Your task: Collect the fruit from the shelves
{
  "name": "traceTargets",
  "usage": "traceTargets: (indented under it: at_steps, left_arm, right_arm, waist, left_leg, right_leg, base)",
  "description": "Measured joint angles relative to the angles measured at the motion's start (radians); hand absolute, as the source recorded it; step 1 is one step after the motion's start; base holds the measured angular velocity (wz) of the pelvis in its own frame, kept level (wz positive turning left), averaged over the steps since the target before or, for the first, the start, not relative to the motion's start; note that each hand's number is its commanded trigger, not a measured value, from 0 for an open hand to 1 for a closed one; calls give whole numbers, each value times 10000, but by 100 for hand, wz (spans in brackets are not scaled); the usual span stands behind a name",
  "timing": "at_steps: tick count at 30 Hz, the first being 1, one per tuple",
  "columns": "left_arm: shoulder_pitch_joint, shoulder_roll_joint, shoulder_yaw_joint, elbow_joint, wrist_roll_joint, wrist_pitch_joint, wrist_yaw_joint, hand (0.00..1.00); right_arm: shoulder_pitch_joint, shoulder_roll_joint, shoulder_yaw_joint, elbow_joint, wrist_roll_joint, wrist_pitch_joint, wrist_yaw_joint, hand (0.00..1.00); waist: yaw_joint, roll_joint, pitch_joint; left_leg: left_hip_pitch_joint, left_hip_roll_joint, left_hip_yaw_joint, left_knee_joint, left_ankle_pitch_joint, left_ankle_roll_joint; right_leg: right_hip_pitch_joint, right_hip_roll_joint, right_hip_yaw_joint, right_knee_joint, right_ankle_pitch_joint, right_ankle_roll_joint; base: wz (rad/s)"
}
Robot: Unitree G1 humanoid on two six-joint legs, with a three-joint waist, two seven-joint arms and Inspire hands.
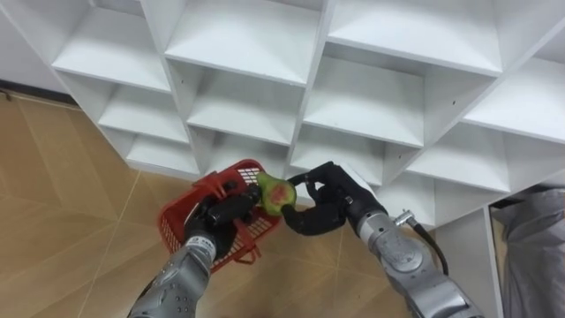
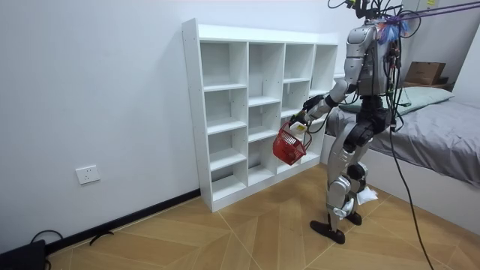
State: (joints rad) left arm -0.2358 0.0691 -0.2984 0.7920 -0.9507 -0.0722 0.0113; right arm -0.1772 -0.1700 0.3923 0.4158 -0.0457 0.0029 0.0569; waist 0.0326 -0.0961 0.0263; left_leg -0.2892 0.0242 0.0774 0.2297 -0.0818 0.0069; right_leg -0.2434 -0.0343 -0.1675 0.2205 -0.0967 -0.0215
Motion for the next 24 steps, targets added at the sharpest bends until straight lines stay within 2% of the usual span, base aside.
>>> traceTargets:
  at_steps: [5, 7, 8, 14, 24]
  left_arm:
    - [64, 9, 1, -20, 42, 0, -43, 100]
    - [137, 75, 21, -42, 205, 0, -170, 100]
    - [167, 167, 16, -42, 283, 6, -262, 100]
    - [360, 301, 28, -44, 472, 19, -497, 100]
    - [525, 356, 119, -44, 491, 250, -826, 100]
  right_arm:
    - [5, -46, -20, -1, 9, 0, 150, 100]
    - [5, -62, -38, -1, -1, 0, 233, 100]
    - [7, -82, -37, -1, -3, 0, 308, 100]
    - [16, -106, -36, -2, -4, 0, 561, 100]
    - [16, -203, -36, -20, -20, 0, 727, 100]
  waist:
    - [26, 46, -80]
    - [27, 56, -88]
    - [26, 60, -89]
    - [45, 78, -96]
    - [52, 82, -96]
  left_leg:
    - [41, 9, 7, 46, 2, 1]
    - [67, 10, 7, 49, 2, 1]
    - [76, 12, 7, 50, 2, 1]
    - [72, 12, 8, 48, 1, 1]
    - [63, 10, 6, 20, 1, 1]
  right_leg:
    - [41, 7, 12, 45, 6, -9]
    - [67, 8, 12, 47, 7, -9]
    - [74, 9, 13, 50, 7, -9]
    - [75, 9, 4, 39, 5, -10]
    - [74, 11, 1, 17, 2, -10]
  base:
    - [0]
    - [0]
    - [0]
    - [0]
    - [0]
